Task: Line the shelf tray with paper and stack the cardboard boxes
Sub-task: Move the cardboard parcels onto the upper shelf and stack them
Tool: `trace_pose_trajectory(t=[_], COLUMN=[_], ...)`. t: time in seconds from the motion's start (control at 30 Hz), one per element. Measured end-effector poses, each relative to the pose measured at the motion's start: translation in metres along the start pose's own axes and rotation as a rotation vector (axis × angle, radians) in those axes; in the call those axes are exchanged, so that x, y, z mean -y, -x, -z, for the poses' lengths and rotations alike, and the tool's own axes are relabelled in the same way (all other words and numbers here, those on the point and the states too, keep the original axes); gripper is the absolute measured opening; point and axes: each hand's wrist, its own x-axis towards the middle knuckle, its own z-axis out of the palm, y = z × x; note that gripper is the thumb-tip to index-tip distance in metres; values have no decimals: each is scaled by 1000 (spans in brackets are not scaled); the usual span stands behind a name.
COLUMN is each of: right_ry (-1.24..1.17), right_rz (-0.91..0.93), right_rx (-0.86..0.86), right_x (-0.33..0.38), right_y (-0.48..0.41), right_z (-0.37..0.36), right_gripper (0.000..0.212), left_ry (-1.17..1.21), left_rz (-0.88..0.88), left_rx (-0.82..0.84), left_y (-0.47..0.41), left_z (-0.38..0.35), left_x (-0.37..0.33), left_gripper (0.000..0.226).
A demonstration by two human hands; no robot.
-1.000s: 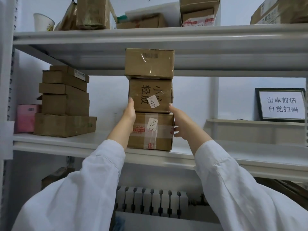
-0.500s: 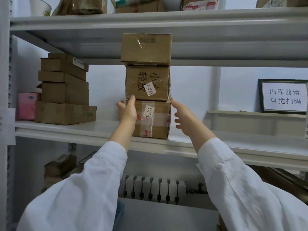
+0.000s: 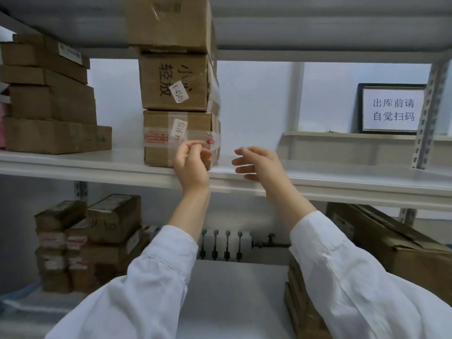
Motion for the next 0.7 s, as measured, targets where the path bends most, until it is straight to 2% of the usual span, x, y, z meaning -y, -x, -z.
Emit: trace_pose_trajectory(t=[0.33,0.53,0.6,0.7], right_ry=[242,299,338,522], right_rz=[-154,-233,-275,-390], right_rx=[207,28,-48,-122], right_x=[-78,-126,-141,-160], right_y=[35,36,32,30], right_z=[88,133,149,173], right_gripper=[15,32,40,63], left_ry=[33,42,8,-116], left_rz=[358,684,785,933], left_rx=[-128,-126,-88,46], left_y=[83,115,124,141], left_z=[-23,-53,-62,-74], left_x=[84,134,155,177], left_gripper=[24,19,13,14])
